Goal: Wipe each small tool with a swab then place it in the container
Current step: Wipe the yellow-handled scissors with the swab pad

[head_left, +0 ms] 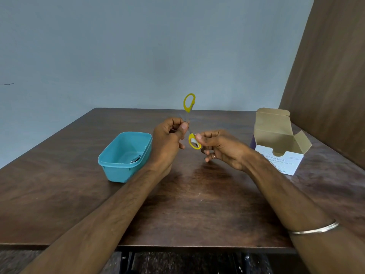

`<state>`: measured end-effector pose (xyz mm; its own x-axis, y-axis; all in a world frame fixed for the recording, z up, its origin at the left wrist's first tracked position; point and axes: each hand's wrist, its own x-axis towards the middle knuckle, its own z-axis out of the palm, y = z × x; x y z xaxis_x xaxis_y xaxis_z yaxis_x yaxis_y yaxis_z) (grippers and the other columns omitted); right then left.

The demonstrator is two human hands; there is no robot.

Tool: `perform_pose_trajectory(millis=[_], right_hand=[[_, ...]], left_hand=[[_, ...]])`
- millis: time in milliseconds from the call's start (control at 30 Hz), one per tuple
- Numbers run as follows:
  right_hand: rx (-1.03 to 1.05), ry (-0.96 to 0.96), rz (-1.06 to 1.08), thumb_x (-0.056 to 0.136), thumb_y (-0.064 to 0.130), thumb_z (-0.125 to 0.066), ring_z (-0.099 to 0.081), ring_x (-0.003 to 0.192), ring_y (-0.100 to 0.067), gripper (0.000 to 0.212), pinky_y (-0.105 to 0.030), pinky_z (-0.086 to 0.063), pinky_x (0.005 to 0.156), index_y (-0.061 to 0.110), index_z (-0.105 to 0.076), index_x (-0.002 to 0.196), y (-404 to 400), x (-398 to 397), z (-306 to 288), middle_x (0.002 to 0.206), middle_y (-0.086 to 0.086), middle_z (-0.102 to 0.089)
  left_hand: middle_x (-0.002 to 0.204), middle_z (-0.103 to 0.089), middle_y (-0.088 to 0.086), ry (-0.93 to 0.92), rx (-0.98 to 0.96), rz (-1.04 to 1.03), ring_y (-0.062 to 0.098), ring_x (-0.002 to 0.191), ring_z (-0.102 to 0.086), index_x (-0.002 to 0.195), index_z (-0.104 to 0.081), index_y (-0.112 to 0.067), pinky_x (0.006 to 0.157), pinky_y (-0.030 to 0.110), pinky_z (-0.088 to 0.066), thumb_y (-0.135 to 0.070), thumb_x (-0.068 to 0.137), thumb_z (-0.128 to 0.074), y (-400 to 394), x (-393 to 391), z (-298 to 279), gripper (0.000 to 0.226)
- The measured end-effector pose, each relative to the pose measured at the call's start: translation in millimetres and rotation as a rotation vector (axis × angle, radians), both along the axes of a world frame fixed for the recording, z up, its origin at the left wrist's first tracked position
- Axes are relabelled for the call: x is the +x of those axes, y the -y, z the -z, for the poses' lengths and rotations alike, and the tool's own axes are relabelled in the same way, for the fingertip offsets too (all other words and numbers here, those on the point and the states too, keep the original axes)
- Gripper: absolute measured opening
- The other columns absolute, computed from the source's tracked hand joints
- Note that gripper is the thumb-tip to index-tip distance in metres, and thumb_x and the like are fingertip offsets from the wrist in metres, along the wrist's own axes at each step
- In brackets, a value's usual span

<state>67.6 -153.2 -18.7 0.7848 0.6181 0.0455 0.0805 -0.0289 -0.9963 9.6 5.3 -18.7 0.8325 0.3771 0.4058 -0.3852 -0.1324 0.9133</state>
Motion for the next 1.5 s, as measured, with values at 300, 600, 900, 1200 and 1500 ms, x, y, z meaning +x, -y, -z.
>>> perform_pose_trajectory(millis=[300,600,900,1200,1500], right_hand=[[0.041,-0.019,0.043,0.084,0.050,-0.064,-0.041,0.054,-0.011,0.038,-0.031,-0.050,0.057,0.013,-0.064,0.078,0,-4,-6,0.066,0.002,-0.048],[0.242,-0.038,-0.102,0.085,0.022,-0.066,-0.048,0.061,-0.011,0.018,-0.034,-0.055,0.068,0.015,-0.074,0.100,4,-4,-7,0.079,-0.002,-0.052],[0.370,0.070,0.060,0.089,0.033,-0.059,-0.045,0.058,-0.012,0.027,-0.031,-0.053,0.062,0.012,-0.070,0.102,1,-2,-8,0.074,0.000,-0.055],[0.355,0.127,0.215,0.089,0.048,-0.056,-0.044,0.056,-0.016,0.035,-0.032,-0.051,0.059,0.017,-0.072,0.090,0,-4,-10,0.069,-0.001,-0.056],[0.325,0.141,0.238,0.090,0.044,-0.059,-0.047,0.056,-0.018,0.038,-0.031,-0.051,0.053,0.008,-0.069,0.089,-1,-4,-8,0.069,-0.005,-0.062]], left_hand=[[0.074,-0.058,0.004,0.042,-0.103,-0.014,0.009,0.064,-0.054,0.098,-0.058,-0.013,0.050,0.026,-0.053,-0.009,0.094,-0.061,-1,1,-2,0.007],[0.070,-0.056,0.004,-0.031,-0.375,0.052,0.012,0.062,-0.054,0.093,-0.059,-0.009,0.051,0.025,-0.051,-0.010,0.095,-0.059,2,0,-4,0.003],[0.072,-0.063,0.003,-0.118,-0.503,0.232,0.013,0.063,-0.059,0.100,-0.059,-0.012,0.058,0.030,-0.051,-0.007,0.091,-0.063,10,-4,-2,0.011],[0.078,-0.067,0.001,-0.254,-0.211,0.353,0.014,0.074,-0.061,0.104,-0.067,-0.014,0.058,0.029,-0.051,-0.014,0.093,-0.062,18,-9,8,0.012],[0.084,-0.071,0.003,-0.252,-0.014,0.311,0.016,0.083,-0.062,0.086,-0.071,-0.017,0.064,0.033,-0.052,-0.015,0.091,-0.063,17,-10,5,0.010]])
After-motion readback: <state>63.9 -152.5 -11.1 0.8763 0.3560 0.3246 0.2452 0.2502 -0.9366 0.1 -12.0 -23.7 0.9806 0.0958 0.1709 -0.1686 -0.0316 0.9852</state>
